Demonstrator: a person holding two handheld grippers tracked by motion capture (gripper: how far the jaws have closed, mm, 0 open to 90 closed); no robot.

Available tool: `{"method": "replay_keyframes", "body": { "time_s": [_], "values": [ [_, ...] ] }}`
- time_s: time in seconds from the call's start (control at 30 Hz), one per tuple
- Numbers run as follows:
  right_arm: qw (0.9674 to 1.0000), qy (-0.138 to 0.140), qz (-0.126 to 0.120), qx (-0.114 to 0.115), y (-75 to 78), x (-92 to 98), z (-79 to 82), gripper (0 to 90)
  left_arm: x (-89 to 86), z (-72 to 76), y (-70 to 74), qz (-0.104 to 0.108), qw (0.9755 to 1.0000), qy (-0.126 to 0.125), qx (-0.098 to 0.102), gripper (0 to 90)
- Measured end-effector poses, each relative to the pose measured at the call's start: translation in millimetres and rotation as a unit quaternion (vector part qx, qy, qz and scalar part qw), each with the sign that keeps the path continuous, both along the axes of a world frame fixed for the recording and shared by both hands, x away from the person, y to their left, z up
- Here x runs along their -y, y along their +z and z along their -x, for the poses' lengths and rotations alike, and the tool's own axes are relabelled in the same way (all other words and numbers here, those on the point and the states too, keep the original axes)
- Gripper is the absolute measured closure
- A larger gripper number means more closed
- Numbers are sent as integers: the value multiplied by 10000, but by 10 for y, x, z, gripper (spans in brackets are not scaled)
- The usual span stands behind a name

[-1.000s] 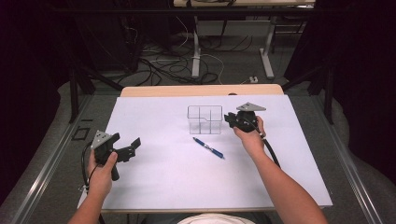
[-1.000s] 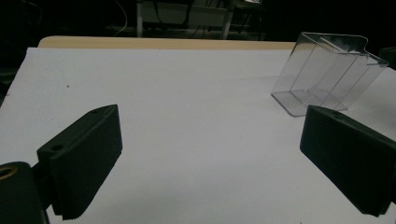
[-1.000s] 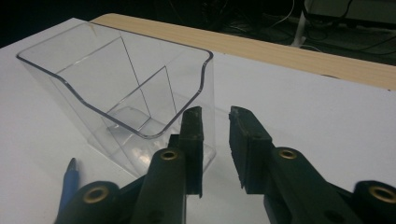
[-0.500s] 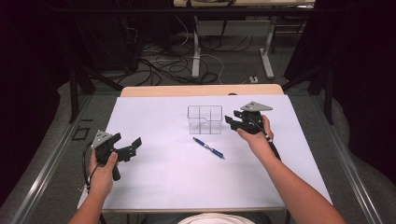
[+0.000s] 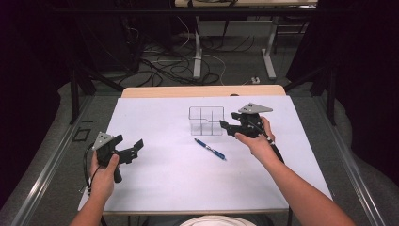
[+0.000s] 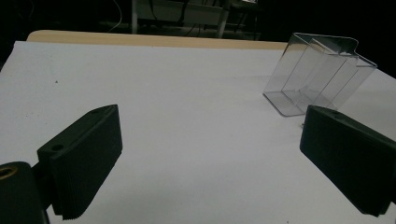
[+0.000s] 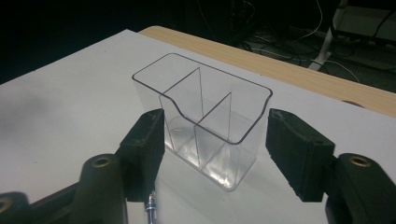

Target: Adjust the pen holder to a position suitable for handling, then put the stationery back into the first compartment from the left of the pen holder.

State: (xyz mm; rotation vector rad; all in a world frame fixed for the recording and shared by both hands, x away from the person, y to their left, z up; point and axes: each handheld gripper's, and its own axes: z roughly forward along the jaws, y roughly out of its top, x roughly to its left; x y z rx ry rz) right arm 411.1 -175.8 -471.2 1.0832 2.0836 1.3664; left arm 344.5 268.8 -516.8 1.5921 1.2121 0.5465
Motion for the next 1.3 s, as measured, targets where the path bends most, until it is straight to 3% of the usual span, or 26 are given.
{"method": "replay_keyframes", "body": {
  "time_s": [0.2, 0.43, 0.63, 0.77, 1.03, 1.17, 1.3],
  "values": [
    [9997, 0, 42, -235, -20, -106, 28, 198, 1, 0, 2, 2, 10000, -6, 21, 57],
    [9994, -57, 162, -317, -43, -188, 43, 150, 2, 4, 4, -3, 10000, -5, 27, 57],
    [9980, 182, 363, -494, -122, -261, 48, 82, 13, 9, 5, -19, 10000, -18, 25, 57],
    [9981, 232, 335, -466, -178, -313, 52, 83, 21, 11, 5, -42, 10000, -34, 23, 57],
    [9967, 458, 506, -431, -320, -459, 64, 251, 26, 14, 0, -37, 10000, -40, 13, 57],
    [9946, 617, 629, -544, -397, -518, 66, 404, 25, 13, 0, -36, 10000, -41, 20, 57],
    [9918, 730, 844, -624, -466, -569, 53, 459, 24, 9, -3, -61, 10000, -49, 27, 57]
  ]
}}
